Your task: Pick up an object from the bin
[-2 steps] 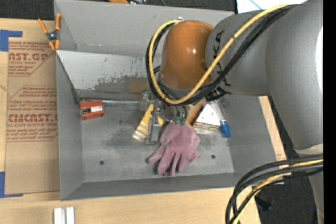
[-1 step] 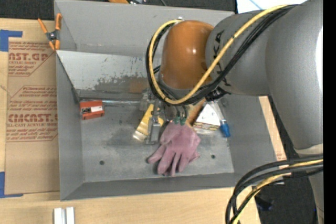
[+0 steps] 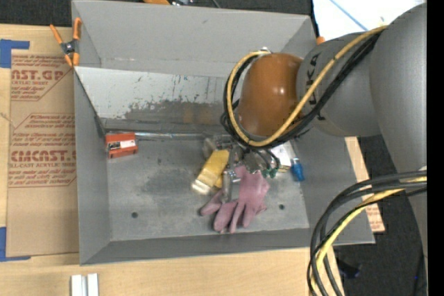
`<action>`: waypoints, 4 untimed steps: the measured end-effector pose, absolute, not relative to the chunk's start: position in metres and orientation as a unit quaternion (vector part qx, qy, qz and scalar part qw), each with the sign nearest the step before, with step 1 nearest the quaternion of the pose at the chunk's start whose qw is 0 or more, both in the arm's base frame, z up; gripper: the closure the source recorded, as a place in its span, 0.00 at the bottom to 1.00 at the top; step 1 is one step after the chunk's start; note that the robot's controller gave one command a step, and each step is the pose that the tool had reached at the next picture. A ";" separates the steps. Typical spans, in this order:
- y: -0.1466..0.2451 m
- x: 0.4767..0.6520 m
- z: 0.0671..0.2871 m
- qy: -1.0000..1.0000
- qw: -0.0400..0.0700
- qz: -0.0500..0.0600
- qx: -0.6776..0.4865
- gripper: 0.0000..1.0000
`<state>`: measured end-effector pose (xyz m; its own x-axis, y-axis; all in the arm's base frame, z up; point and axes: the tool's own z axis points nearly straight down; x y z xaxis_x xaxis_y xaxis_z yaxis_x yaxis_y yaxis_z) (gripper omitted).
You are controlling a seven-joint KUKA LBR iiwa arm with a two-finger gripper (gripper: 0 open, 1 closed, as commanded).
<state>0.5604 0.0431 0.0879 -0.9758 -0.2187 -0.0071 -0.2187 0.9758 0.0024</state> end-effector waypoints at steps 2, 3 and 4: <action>0.055 0.572 0.084 1.000 0.006 0.004 0.019 1.00; 0.055 0.571 0.084 1.000 0.009 0.003 0.011 1.00; 0.059 0.573 0.119 0.972 0.008 0.002 -0.235 1.00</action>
Offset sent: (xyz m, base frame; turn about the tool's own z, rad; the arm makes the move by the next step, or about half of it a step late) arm 0.0000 0.0000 0.0000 0.0000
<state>0.5728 0.0595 0.1190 -0.8899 -0.4559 -0.0161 -0.4560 0.8900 -0.0005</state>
